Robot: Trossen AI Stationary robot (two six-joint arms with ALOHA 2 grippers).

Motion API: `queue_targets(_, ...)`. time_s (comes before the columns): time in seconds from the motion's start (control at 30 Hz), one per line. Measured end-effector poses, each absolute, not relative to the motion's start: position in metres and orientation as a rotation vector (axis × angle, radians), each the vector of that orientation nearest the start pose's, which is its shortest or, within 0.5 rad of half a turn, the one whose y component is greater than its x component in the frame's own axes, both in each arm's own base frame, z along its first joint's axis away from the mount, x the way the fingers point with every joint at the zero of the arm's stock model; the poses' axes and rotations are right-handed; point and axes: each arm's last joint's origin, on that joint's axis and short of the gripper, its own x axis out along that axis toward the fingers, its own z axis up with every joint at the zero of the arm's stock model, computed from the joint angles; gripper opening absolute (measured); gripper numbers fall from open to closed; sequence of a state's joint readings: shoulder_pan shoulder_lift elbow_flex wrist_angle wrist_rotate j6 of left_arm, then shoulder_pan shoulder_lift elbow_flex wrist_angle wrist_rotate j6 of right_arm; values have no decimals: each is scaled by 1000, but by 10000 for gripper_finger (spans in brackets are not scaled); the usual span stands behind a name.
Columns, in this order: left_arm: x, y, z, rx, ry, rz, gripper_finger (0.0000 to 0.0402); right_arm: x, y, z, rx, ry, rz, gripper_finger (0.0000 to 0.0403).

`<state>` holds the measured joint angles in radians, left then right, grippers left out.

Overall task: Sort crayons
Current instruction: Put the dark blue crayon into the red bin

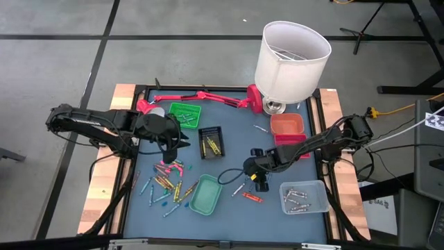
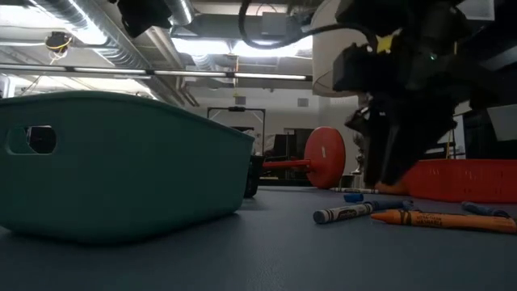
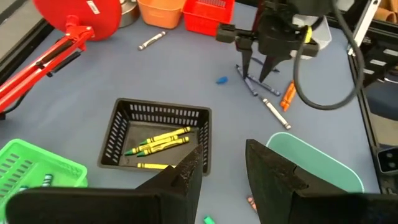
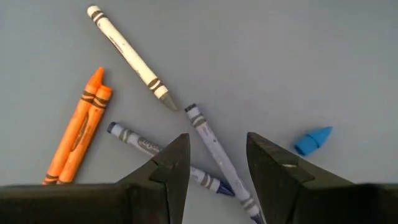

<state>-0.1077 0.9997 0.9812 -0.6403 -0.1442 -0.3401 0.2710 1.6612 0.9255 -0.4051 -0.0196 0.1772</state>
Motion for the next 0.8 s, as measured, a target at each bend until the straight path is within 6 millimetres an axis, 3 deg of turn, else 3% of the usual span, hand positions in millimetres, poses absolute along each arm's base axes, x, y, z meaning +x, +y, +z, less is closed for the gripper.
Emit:
queue_targets(0.6,196,-39,322,-291,656,71,105,280,76,134,-20,1145,106,156)
queue_targets(0.8,192,-50,320,-286,685,25,105,279,76,133,-21,1143,102,123)
